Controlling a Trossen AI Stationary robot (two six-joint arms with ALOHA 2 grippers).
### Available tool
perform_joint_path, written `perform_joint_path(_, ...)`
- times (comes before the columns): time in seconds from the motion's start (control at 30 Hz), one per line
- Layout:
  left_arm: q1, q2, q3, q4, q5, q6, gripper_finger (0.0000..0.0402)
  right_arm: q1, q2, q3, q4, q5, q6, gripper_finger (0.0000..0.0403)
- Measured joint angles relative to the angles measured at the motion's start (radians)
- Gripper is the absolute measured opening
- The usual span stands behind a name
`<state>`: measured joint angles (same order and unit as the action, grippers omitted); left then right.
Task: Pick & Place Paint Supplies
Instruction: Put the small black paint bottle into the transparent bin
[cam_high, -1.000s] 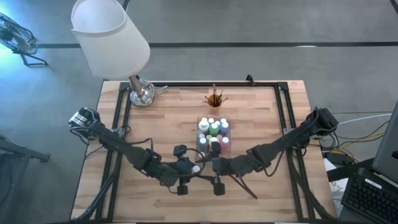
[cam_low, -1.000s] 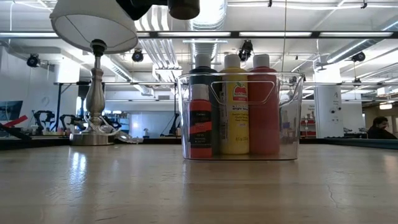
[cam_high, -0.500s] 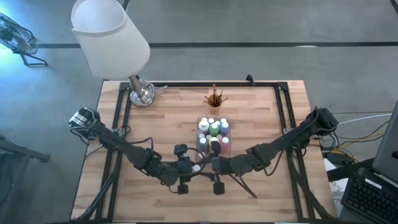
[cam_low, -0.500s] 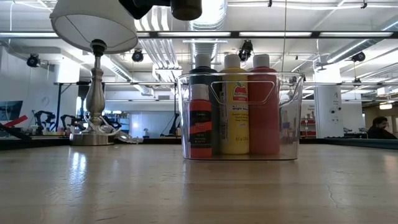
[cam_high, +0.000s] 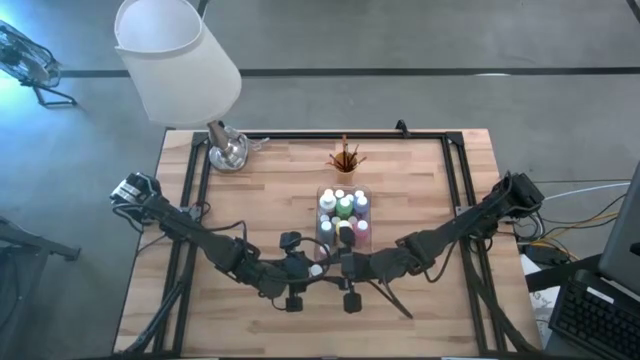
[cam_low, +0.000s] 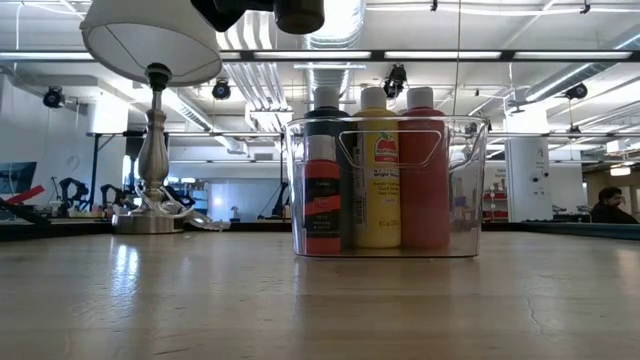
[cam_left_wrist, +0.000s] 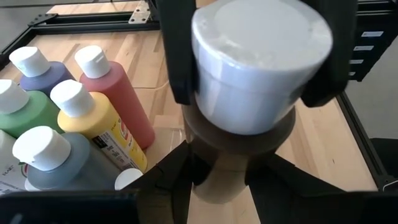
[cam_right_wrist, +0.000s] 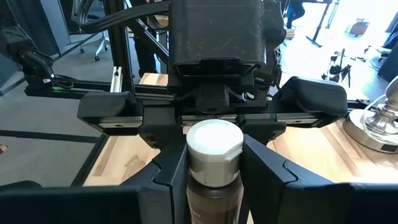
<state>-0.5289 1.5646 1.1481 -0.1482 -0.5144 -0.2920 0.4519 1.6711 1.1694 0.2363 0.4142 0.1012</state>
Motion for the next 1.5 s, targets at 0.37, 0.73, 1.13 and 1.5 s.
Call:
perform_joint_path(0.37,0.0,0.001,0.0,-0.002,0.0,0.014,0.0195,-0.002,0.0,0.0,0.002,0.01,0.005,0.0109)
perform_joint_path(0.73,-0.003,-0.06,0.0,-0.113,0.0,-0.045,0.0306,0.001,-0.001,-0.001,-0.081,0.1,0.005,0.0109)
perform_joint_path(1.13,-0.051,-0.16,-0.008,-0.238,-0.09,-0.129,0.0301,0.029,-0.054,-0.105,-0.126,0.267,0.064,0.0109)
perform_joint_path(1.5,-0.06,-0.163,-0.008,-0.234,-0.108,-0.129,0.03,0.092,-0.205,-0.426,0.188,0.42,0.135,0.0109)
